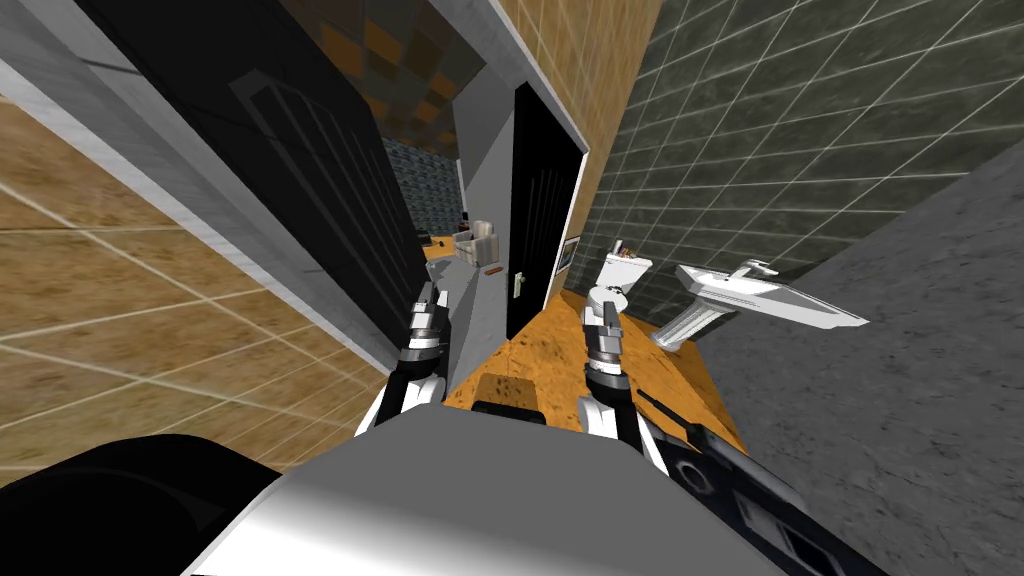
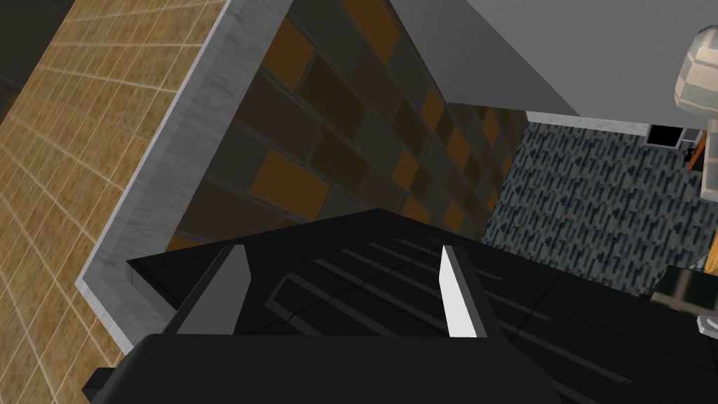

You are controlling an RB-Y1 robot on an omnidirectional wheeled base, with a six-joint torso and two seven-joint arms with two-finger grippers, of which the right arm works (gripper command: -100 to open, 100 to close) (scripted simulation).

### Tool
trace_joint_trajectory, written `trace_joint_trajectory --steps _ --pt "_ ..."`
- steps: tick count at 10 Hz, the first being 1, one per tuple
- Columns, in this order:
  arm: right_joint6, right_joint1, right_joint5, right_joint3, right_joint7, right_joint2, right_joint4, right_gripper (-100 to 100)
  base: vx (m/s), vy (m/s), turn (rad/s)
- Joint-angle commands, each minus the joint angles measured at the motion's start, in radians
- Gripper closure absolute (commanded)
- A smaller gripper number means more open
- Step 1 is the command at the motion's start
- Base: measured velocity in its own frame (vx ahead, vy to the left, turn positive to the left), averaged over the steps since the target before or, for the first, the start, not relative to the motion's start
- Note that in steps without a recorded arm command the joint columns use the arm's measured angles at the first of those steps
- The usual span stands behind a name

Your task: Push the door open

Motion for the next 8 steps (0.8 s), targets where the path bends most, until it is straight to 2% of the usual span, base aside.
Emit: trace_joint_trajectory --steps 1,8 --pt "0.012 -0.021 0.000 0.018 -0.005 -0.004 0.042 -100 0.160 -0.080 0.130" --pt "0.059 -0.091 -0.004 0.075 -0.026 -0.021 0.181 -100 0.111 -0.092 0.132"
